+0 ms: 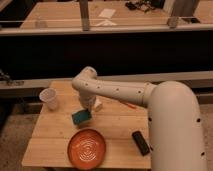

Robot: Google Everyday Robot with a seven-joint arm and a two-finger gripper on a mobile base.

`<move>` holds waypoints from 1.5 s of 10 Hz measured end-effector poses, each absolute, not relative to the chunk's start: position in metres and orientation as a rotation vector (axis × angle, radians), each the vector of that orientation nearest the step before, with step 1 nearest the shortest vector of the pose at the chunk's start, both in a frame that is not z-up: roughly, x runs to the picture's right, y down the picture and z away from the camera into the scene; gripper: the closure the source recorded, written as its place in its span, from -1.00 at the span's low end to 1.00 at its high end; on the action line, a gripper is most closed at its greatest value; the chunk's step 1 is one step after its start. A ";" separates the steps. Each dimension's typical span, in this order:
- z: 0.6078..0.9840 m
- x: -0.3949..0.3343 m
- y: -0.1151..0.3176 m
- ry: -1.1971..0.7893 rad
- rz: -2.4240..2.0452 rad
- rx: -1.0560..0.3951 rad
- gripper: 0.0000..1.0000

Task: Wipe the white sponge on the table

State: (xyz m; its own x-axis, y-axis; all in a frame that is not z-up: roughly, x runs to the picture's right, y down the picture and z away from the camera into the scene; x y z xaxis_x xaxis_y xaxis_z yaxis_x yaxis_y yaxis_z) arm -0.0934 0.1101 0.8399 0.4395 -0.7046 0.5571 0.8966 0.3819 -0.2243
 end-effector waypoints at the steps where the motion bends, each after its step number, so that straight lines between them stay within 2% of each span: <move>1: 0.840 -0.093 0.110 -0.403 -1.060 -0.541 0.92; 15: 0.841 -0.087 0.112 -0.402 -1.071 -0.522 0.92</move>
State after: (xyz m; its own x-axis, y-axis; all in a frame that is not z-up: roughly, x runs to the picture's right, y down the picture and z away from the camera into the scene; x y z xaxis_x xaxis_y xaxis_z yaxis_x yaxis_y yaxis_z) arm -0.0873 0.1124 0.8412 0.4277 -0.7183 0.5488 0.9019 0.3795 -0.2063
